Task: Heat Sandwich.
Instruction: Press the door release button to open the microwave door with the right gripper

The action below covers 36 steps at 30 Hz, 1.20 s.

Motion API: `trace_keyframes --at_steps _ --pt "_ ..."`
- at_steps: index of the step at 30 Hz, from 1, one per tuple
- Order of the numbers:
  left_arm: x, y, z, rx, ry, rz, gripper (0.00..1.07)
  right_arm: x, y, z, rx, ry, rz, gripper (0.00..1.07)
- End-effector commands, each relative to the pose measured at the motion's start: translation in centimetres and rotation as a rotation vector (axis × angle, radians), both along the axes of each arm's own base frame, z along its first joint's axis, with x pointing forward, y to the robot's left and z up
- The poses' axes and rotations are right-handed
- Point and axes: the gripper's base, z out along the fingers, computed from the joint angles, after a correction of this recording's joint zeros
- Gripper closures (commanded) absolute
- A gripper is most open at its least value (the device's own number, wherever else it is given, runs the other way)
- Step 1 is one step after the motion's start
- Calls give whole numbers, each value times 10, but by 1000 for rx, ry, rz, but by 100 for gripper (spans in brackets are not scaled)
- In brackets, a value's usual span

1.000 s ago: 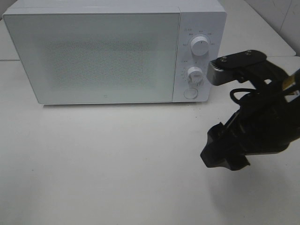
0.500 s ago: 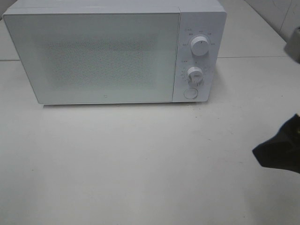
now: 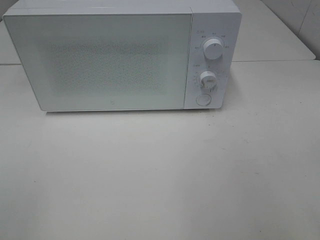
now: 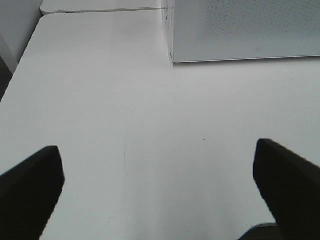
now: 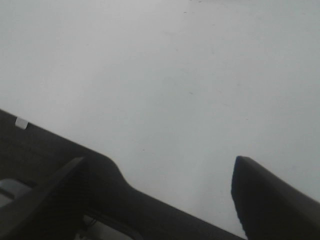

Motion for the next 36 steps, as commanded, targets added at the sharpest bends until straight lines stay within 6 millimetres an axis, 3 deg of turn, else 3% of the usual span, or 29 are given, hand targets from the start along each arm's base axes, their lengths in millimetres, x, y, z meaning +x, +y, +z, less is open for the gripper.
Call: trace_keyframes --at_steps 1,10,19,24,36 --pt "-2 -1 1 -2 -28 1 9 -15 -15 -5 1 -57 -96 31" --pt "-2 -1 1 -2 -28 1 9 -44 -28 -30 35 -160 -191 31" --pt "-2 -1 1 -2 -28 1 9 -63 -33 -36 74 -323 -298 31" --pt "-2 -1 1 -2 -28 1 9 -68 -34 -42 100 -432 -325 32" --pt "0 0 1 1 -16 3 9 -68 -34 -41 100 -431 -323 32"
